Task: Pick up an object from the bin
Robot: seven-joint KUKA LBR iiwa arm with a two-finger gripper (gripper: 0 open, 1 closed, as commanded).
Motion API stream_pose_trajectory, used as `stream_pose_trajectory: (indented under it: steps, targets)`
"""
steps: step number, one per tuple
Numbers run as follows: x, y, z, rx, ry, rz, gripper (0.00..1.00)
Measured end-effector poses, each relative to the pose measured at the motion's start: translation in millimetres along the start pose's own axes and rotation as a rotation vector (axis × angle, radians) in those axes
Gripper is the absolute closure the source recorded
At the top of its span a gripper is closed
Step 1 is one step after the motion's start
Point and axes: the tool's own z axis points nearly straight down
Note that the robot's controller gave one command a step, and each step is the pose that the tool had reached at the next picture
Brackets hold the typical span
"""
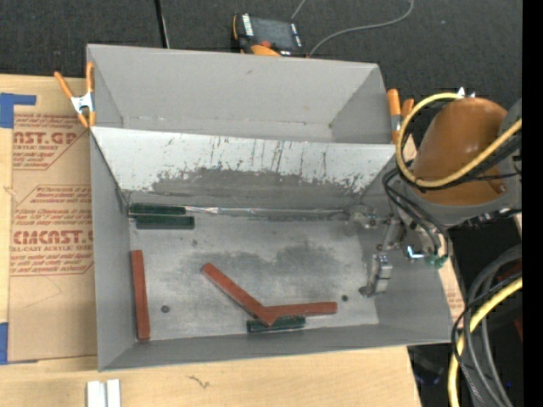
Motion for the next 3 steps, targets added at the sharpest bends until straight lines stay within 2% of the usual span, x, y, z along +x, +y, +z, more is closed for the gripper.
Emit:
stream_pose_trajectory:
  steps: [1,2,3]
  targets:
    - [30.2,39,99,-0.002,-0.002,0.146,0.00]
    - [29.0,37,96,0.000,-0.006,0.146,1.00]
    - [4.0,28,-53,0.000,-0.018,0.179,1.00]
